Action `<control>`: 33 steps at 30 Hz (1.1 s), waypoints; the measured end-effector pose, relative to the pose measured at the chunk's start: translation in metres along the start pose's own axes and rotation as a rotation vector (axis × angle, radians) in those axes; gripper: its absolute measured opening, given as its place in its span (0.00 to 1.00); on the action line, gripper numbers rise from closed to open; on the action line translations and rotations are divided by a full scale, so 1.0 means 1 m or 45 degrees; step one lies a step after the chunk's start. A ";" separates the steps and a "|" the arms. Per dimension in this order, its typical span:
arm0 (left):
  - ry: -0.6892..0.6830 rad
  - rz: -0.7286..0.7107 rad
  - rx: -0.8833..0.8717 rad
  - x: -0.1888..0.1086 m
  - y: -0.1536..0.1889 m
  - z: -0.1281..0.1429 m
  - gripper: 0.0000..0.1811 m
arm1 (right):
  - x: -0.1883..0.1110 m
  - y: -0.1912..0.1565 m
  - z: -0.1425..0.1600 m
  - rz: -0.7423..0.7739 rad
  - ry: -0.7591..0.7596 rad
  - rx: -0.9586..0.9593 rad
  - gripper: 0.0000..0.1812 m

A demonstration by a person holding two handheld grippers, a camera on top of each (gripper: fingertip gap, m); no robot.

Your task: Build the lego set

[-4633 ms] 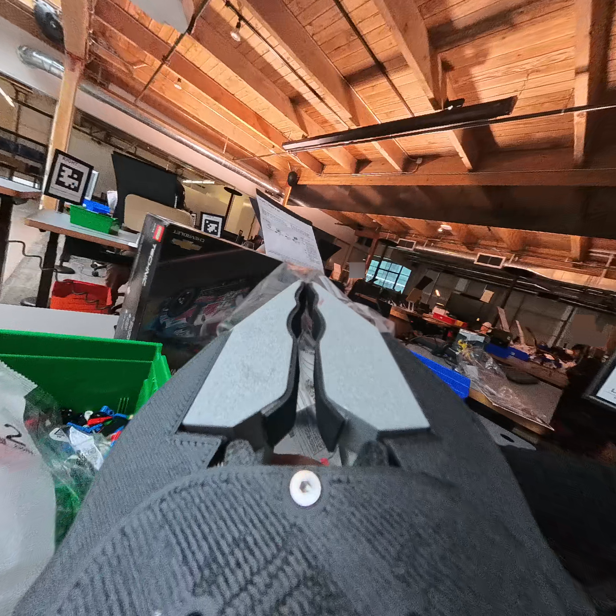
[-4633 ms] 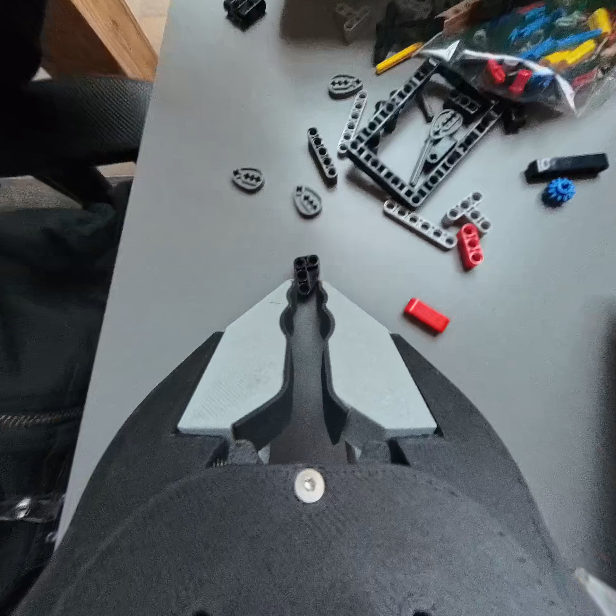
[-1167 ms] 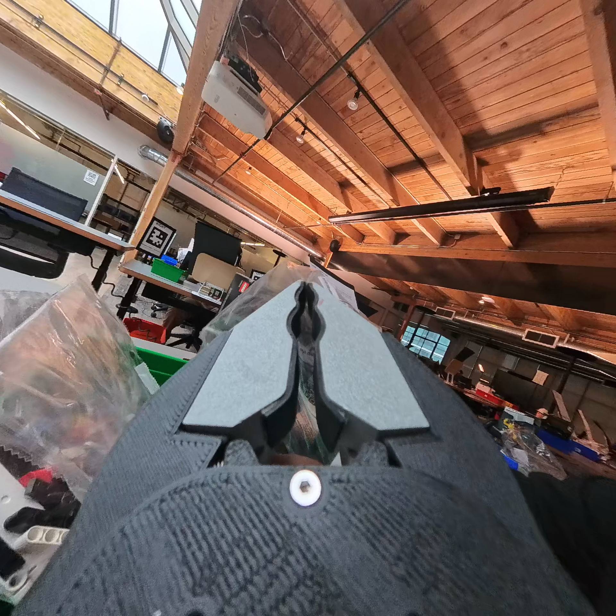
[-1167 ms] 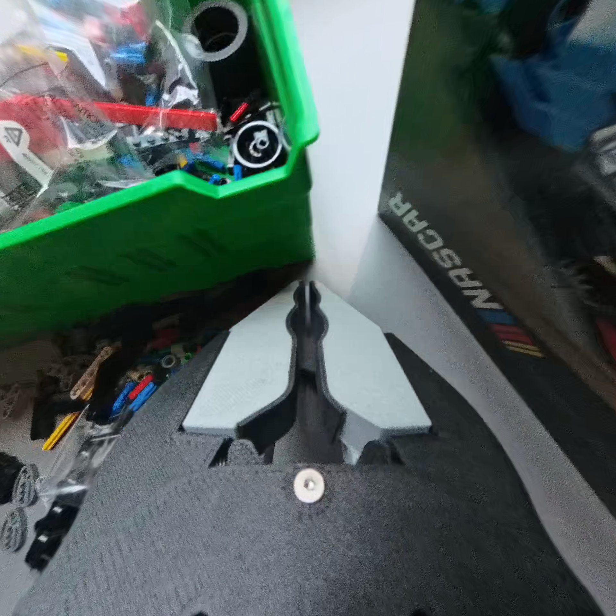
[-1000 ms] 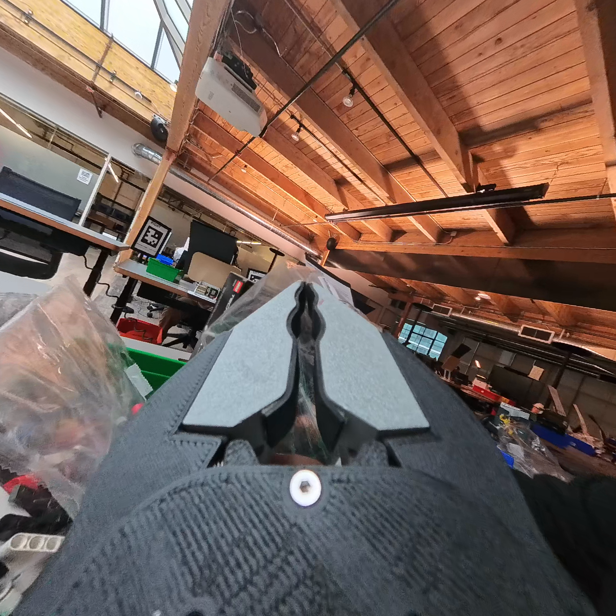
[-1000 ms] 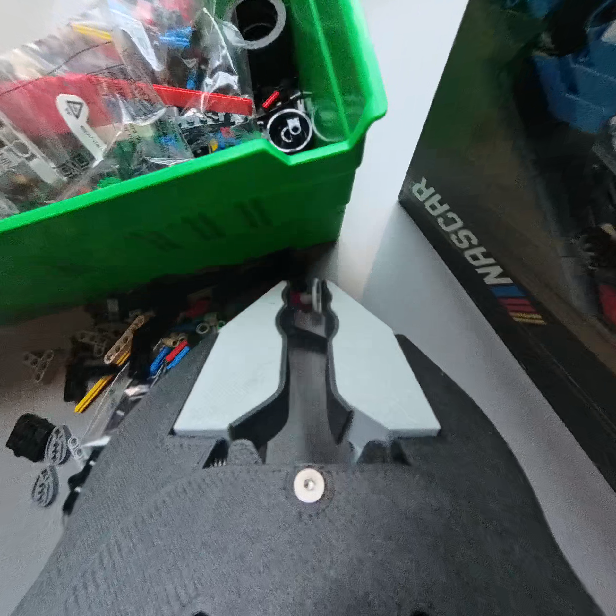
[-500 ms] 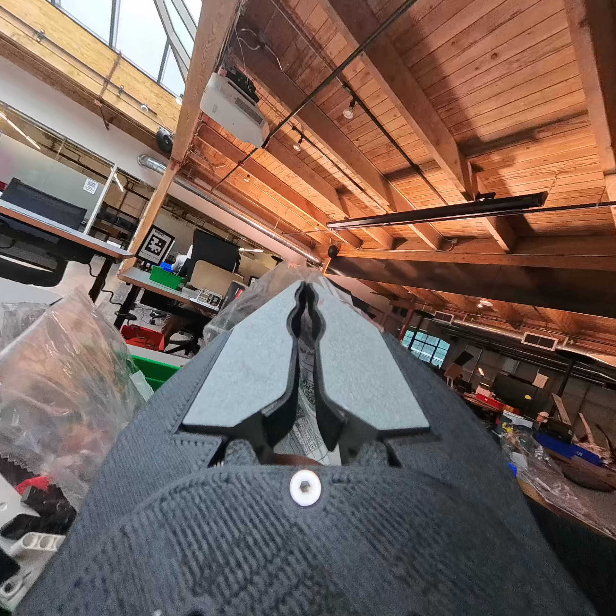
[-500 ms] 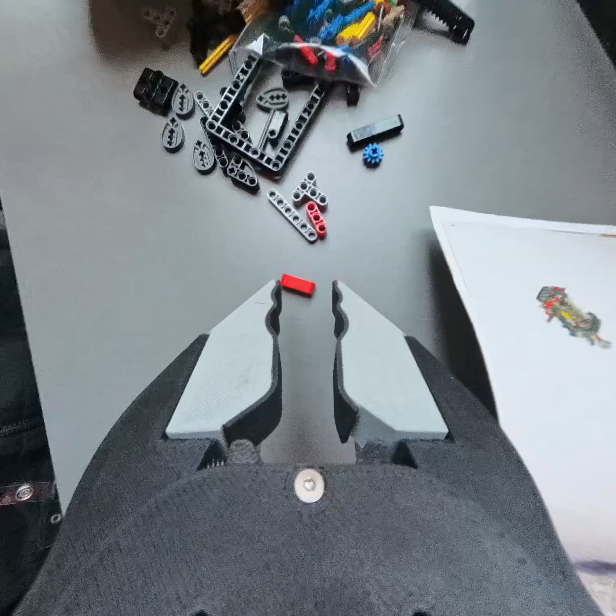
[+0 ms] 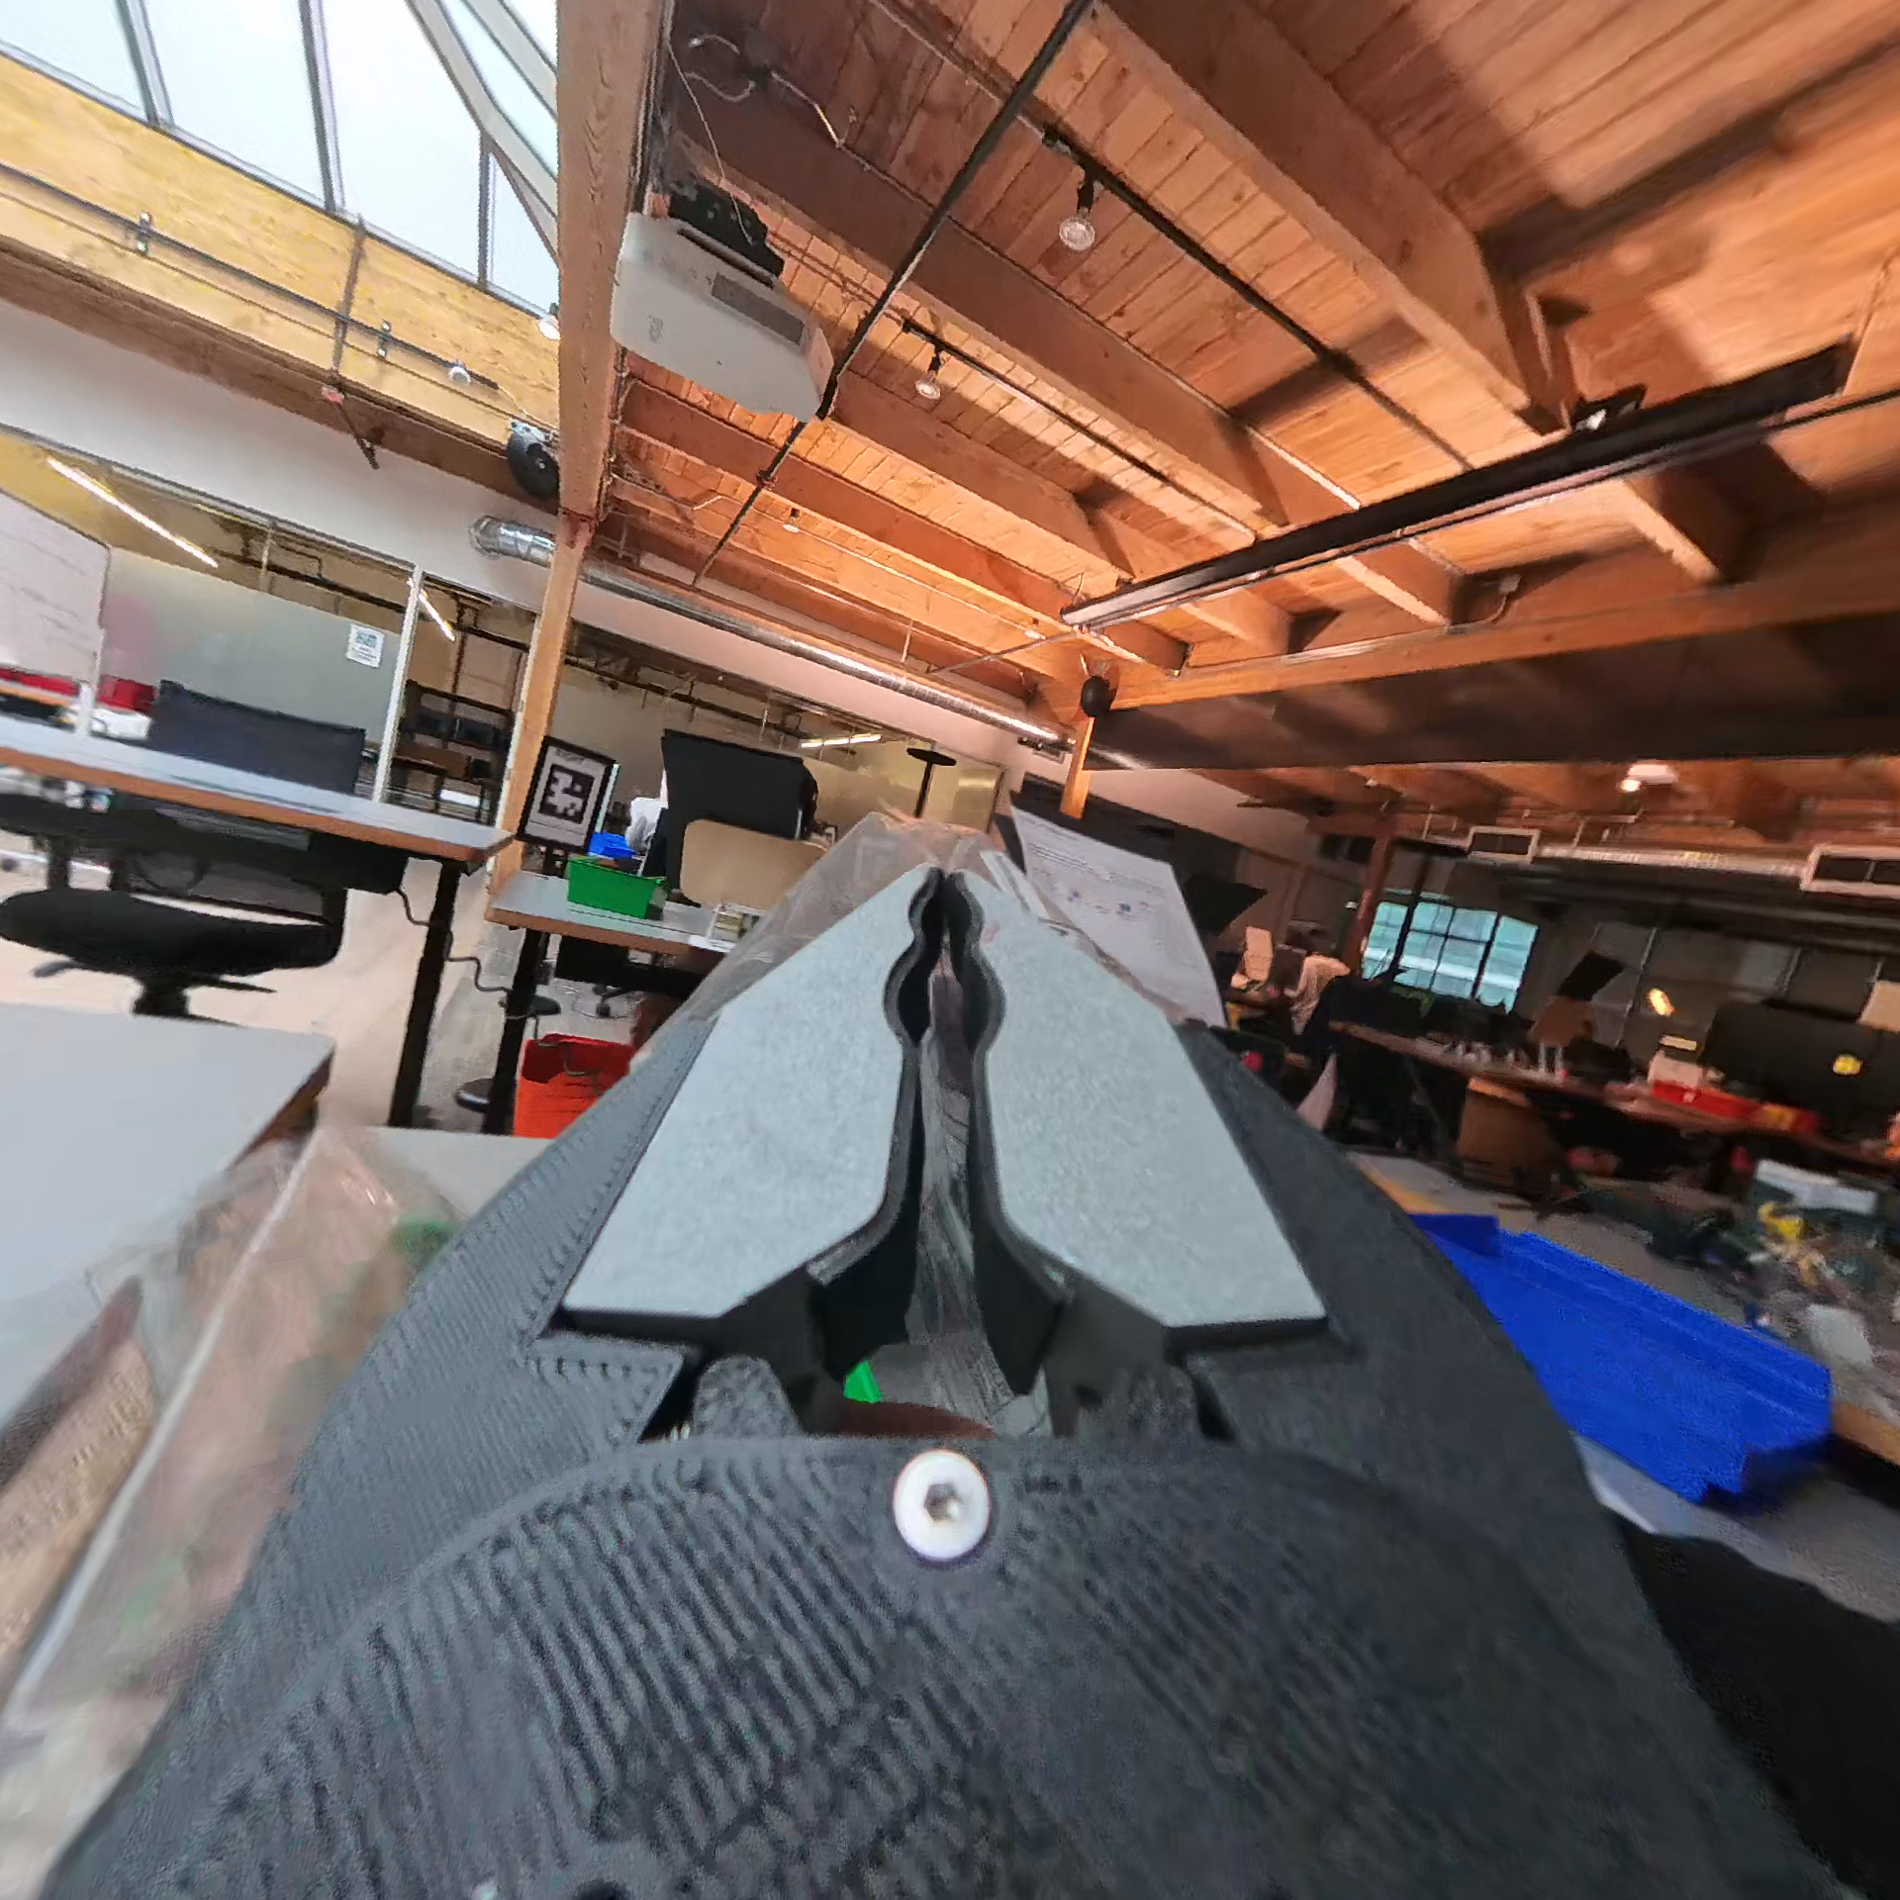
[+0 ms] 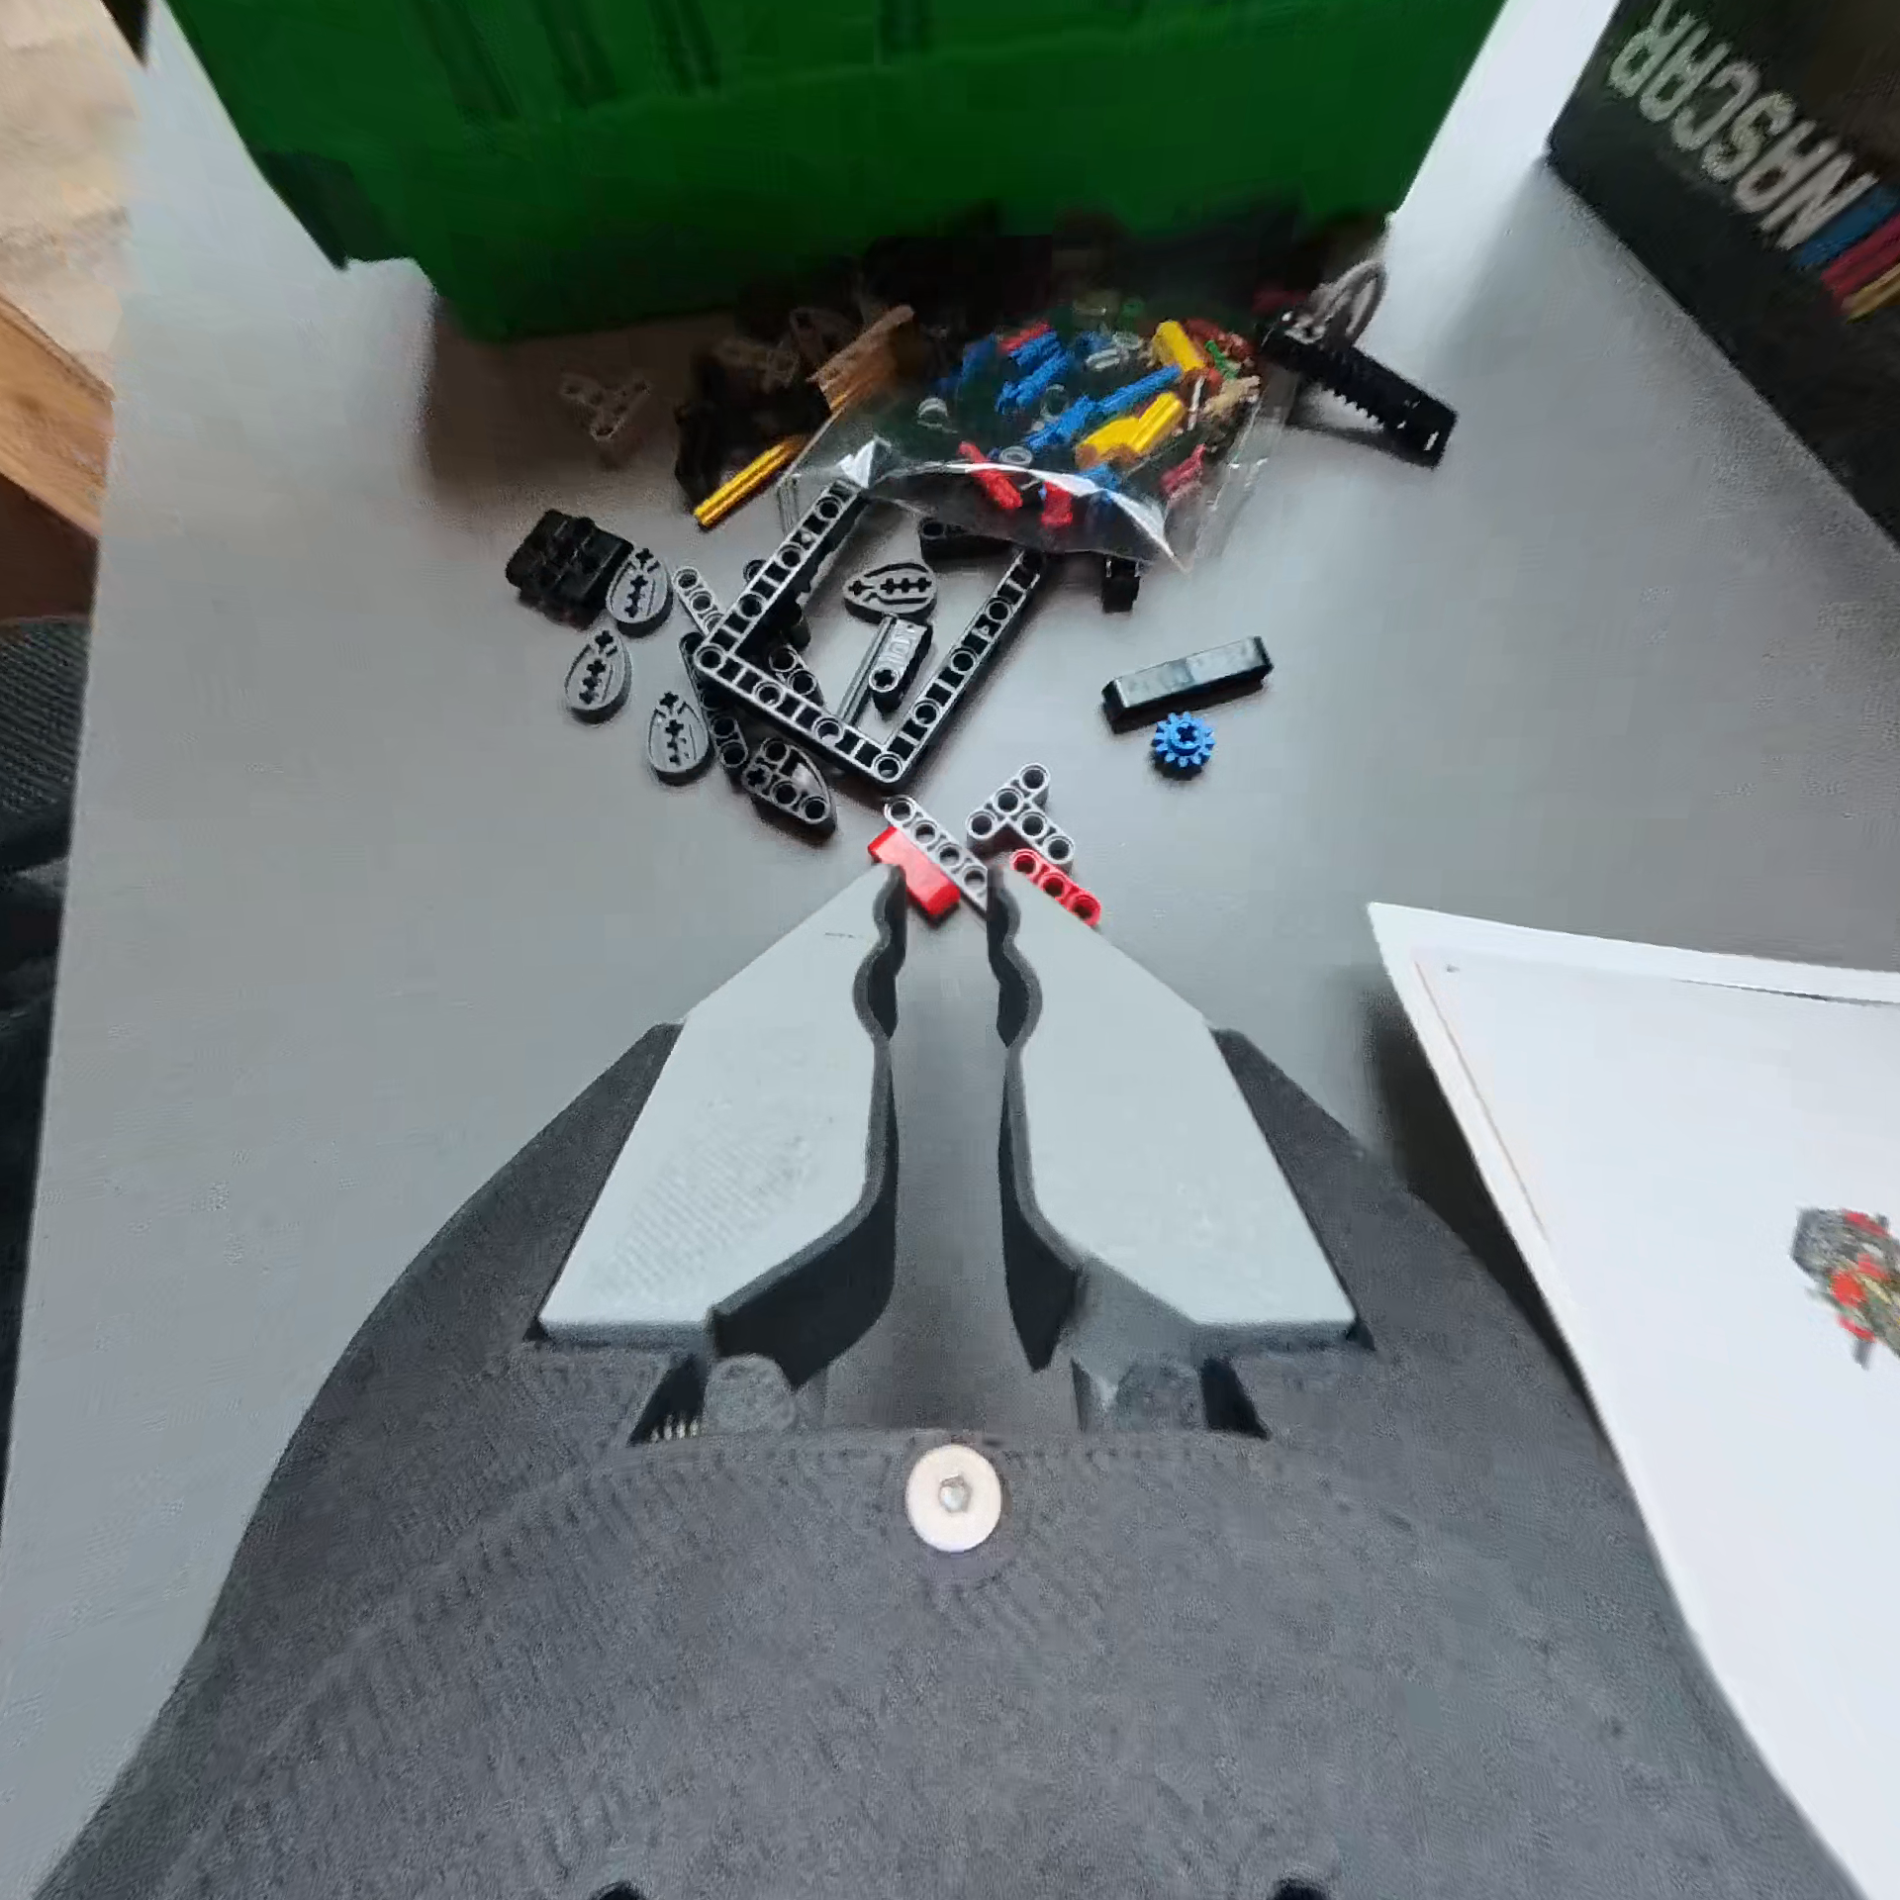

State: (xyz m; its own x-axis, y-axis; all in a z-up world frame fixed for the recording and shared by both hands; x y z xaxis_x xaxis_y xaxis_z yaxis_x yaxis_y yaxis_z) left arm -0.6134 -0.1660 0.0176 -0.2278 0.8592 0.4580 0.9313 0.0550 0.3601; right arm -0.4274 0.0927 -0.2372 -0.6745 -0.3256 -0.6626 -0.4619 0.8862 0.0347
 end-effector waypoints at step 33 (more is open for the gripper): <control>-0.685 0.509 0.469 0.031 0.170 0.168 0.01 | -0.095 -0.045 -0.067 0.435 0.364 -0.454 0.00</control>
State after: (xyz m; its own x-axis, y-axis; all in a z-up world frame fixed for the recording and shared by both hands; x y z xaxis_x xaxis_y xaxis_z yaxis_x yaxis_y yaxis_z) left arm -0.4140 -0.0447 -0.0436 0.2282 0.9736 0.0037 0.9700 -0.2270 -0.0871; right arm -0.3808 0.0616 -0.1257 -0.9258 -0.1600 -0.3424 -0.3225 0.8068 0.4950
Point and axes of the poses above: each gripper's, where its closed fingertips meet, x out along the fingers, z out of its underside, y = z × x across the jaws, the point moved 4 cm from there along -x, back along the fingers, and after that the axes turned 8 degrees about -x, right-handed, at the moved point
